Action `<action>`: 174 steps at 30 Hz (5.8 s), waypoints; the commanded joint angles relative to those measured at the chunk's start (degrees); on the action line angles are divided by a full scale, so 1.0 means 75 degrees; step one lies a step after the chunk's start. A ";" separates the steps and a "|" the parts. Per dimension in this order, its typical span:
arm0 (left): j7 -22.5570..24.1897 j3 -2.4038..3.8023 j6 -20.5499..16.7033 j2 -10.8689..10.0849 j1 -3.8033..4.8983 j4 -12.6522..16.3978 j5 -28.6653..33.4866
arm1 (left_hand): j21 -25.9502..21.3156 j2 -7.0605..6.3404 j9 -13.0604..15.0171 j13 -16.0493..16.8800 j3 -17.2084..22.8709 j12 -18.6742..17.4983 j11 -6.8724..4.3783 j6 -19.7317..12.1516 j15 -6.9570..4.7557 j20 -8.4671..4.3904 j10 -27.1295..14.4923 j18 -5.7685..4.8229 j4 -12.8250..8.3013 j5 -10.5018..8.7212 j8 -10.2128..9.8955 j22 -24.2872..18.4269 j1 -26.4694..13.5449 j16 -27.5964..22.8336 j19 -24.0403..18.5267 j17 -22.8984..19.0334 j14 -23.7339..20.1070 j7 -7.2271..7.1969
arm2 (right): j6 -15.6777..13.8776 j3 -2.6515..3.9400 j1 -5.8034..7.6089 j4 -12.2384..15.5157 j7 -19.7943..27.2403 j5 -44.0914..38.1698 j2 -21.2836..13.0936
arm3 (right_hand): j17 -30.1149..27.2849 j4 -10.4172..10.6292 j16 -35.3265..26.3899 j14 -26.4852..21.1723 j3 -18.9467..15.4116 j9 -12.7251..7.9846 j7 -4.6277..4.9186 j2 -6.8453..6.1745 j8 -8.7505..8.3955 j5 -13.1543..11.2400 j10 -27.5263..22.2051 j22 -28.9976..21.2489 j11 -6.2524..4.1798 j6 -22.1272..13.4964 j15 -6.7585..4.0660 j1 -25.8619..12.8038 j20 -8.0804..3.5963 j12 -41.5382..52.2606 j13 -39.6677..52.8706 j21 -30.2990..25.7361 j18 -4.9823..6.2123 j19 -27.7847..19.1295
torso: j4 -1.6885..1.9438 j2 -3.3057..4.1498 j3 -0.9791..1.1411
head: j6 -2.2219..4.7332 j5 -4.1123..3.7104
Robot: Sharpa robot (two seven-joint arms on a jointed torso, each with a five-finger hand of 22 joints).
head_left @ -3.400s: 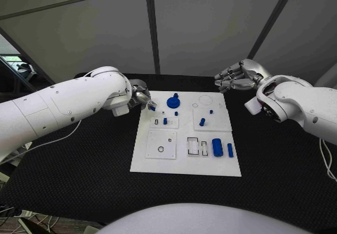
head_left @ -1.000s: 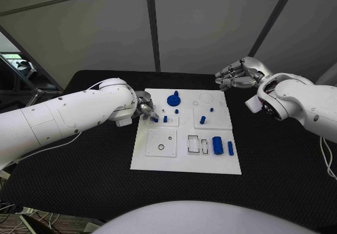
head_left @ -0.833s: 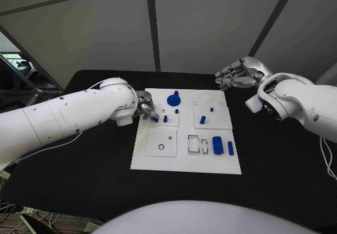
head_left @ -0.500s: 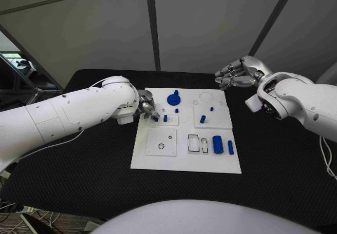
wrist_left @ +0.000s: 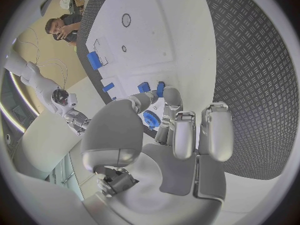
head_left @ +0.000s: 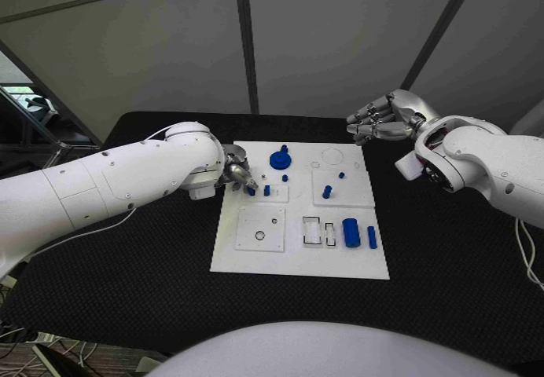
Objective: Assemble the parts on the task board
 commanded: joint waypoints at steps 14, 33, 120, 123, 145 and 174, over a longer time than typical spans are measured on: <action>-0.0221 -0.0067 0.0118 0.0061 -0.0089 -0.0119 0.0026 | 0.0111 0.0240 0.0082 0.0088 -0.1503 0.0201 -0.0054 0.0209 -0.0103 -0.0073 0.0026 -0.0183 0.0420 -0.0109 0.0058 0.0658 -0.0578 0.0103 0.0189 0.1770 0.0741 -0.0078 | 0.0067 0.0007 0.0014 0.0000 0.0045 -0.0001 -0.0003 | -0.0012 0.0025 -0.0011 -0.0031 -0.0028 -0.0008 -0.0006 0.0047 0.0013 0.0052 -0.0062 -0.0014 0.0017 -0.0054 0.0004 -0.0010 0.0041 -0.0002 -0.0003 -0.0030 0.0077 -0.0005 | 0.0005 -0.0002 0.0002 | -0.0015 -0.0006; -0.0213 -0.0058 -0.0156 -0.0011 -0.0090 -0.0099 0.0025 | 0.0119 0.0193 0.0213 0.0150 -0.2837 0.0330 -0.0059 0.0258 -0.0109 -0.0087 0.0028 -0.0190 0.0911 -0.0118 0.0085 0.0707 -0.0854 0.0092 0.0212 0.1756 0.0737 -0.0085 | 0.0079 0.0007 0.0013 -0.0005 0.0051 -0.0002 -0.0010 | -0.0013 0.0029 -0.0012 -0.0033 -0.0031 -0.0007 -0.0005 0.0047 0.0013 0.0051 -0.0065 -0.0016 0.0018 -0.0056 0.0006 -0.0015 0.0043 -0.0001 -0.0003 -0.0033 0.0076 -0.0005 | 0.0007 0.0001 -0.0006 | 0.0000 -0.0030; 0.4378 -0.0330 -0.1838 0.1426 -0.0124 -0.1597 -0.2908 | -0.3927 0.0096 -0.3372 -0.4069 -0.3815 -0.3132 0.0928 0.0397 0.0757 0.0728 -0.2490 0.0616 -0.0058 -0.0028 -0.3378 -0.2500 0.2853 -0.2449 -0.1982 -0.2550 -0.1333 0.0693 | 0.0030 0.0007 0.0012 0.0016 0.0111 -0.0042 0.0033 | -0.0043 0.0024 -0.0027 -0.0112 -0.0052 -0.0002 0.0009 0.0049 0.0021 0.0056 -0.0152 -0.0058 0.0042 -0.0072 0.0034 -0.0015 0.0073 -0.0013 -0.0009 -0.0108 0.0071 -0.0038 | 0.0006 -0.0003 0.0001 | 0.0130 -0.0211; 0.4373 -0.0332 -0.1825 0.1468 -0.0135 -0.1651 -0.2907 | -0.3868 0.0108 -0.3391 -0.4096 -0.3738 -0.3161 0.0916 0.0420 0.0747 0.0719 -0.2437 0.0609 -0.0088 -0.0024 -0.3405 -0.2433 0.2893 -0.2404 -0.1975 -0.2548 -0.1332 0.0702 | 0.0022 0.0007 0.0012 0.0008 0.0115 -0.0042 0.0045 | -0.0043 0.0024 -0.0027 -0.0112 -0.0052 -0.0002 0.0009 0.0049 0.0021 0.0056 -0.0152 -0.0058 0.0042 -0.0072 0.0034 -0.0015 0.0073 -0.0013 -0.0009 -0.0108 0.0071 -0.0038 | 0.0007 -0.0003 0.0003 | 0.0137 -0.0199; 0.4299 -0.0333 -0.1686 0.1636 -0.0195 -0.1955 -0.2847 | -0.3375 0.0082 -0.3565 -0.4294 -0.2898 -0.3415 0.0929 0.0489 0.0739 0.0698 -0.2159 0.0541 -0.0360 -0.0051 -0.3696 -0.1873 0.3010 -0.2084 -0.1887 -0.2502 -0.1254 0.0838 | 0.0022 0.0007 0.0012 0.0012 0.0117 -0.0042 0.0071 | -0.0044 0.0021 -0.0025 -0.0112 -0.0049 -0.0002 0.0010 0.0055 0.0022 0.0058 -0.0152 -0.0060 0.0041 -0.0073 0.0034 -0.0010 0.0073 -0.0011 -0.0008 -0.0110 0.0072 -0.0036 | 0.0005 -0.0008 0.0003 | 0.0114 -0.0214; 0.4517 -0.0051 -0.2667 0.1056 -0.0260 -0.1421 -0.2349 | -0.2820 0.0010 -0.3635 -0.4426 -0.2032 -0.3728 0.0914 0.0895 0.0710 0.0664 -0.1709 0.0454 -0.0634 -0.0059 -0.3850 -0.1278 0.2823 -0.1682 -0.1645 -0.2135 -0.0880 0.0891 | 0.0026 0.0007 0.0012 0.0010 0.0124 -0.0043 0.0046 | -0.0045 0.0018 -0.0019 -0.0109 -0.0045 0.0001 0.0009 0.0066 0.0025 0.0060 -0.0150 -0.0064 0.0040 -0.0070 0.0033 -0.0002 0.0073 -0.0004 -0.0006 -0.0116 0.0077 -0.0031 | 0.0027 -0.0011 -0.0005 | 0.0183 -0.0249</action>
